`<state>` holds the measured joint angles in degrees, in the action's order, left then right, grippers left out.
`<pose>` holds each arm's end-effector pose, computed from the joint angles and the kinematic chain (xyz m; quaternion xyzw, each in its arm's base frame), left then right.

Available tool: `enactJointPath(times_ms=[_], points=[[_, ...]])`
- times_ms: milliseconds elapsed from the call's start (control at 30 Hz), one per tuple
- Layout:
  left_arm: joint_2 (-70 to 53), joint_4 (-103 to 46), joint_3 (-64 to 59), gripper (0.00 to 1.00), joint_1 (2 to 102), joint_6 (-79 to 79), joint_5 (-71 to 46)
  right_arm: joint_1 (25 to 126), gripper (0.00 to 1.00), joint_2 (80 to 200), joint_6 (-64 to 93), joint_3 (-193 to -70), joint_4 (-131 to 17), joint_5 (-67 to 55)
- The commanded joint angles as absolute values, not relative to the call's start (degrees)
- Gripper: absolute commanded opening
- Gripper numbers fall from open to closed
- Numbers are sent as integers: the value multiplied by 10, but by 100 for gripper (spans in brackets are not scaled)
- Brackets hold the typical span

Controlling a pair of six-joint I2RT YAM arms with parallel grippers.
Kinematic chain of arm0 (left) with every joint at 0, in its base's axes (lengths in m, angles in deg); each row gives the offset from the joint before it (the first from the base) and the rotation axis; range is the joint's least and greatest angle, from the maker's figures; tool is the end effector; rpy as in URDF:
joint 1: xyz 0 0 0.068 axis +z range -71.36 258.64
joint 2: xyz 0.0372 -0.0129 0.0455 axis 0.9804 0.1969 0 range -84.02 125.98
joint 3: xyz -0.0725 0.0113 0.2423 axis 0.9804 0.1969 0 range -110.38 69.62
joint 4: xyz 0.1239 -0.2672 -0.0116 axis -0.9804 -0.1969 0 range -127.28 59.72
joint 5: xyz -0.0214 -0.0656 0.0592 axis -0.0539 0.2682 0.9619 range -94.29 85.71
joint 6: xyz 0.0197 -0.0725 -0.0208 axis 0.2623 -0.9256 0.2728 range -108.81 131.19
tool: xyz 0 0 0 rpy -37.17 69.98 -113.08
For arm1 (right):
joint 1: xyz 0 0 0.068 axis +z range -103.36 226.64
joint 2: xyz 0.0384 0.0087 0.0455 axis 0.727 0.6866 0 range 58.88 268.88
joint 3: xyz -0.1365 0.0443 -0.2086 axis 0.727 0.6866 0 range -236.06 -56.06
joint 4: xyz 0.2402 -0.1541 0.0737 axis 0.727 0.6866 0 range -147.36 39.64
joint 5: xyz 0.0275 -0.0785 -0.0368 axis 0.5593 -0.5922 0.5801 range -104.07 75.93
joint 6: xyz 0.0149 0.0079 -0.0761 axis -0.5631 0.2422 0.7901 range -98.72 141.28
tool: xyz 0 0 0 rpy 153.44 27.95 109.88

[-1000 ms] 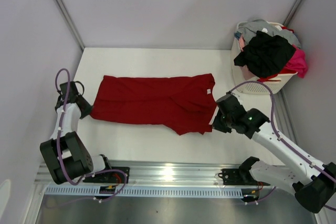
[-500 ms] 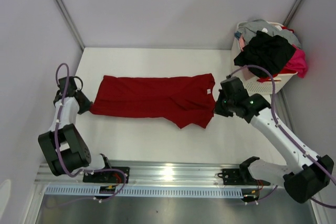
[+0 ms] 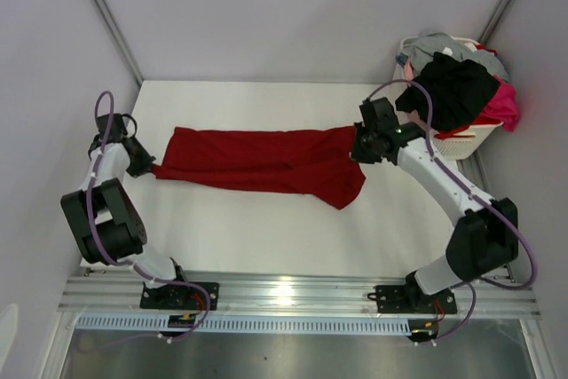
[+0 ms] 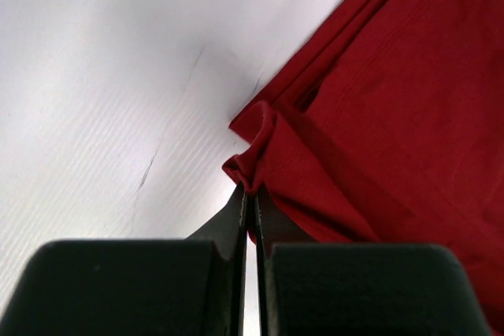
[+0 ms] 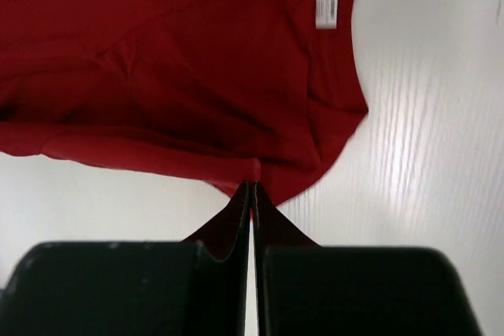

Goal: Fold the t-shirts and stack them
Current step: Fold the other side of the tshirt into a rectangle

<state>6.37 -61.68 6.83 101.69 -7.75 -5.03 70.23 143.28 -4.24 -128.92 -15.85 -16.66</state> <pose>0.3410 0.1442 0.1599 -0.3437 0.9003 0.0034 0.2673 0.3378 0.1443 0.2464 0.0231 0.9480 0.1121 0.2970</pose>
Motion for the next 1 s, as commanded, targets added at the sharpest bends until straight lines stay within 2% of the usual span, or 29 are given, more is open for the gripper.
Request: enactJointPath(times_ms=[0, 467, 967], points=[[91, -602, 12, 0, 1017, -65, -54, 696, 0, 1483, 4, -1353, -215, -169], [190, -619, -117, 1, 991, -69, -29, 652, 0, 1640, 49, -1514, -240, -159], [276, -628, -180, 1, 975, -95, -19, 651, 0, 1745, 66, -1546, -256, -158]])
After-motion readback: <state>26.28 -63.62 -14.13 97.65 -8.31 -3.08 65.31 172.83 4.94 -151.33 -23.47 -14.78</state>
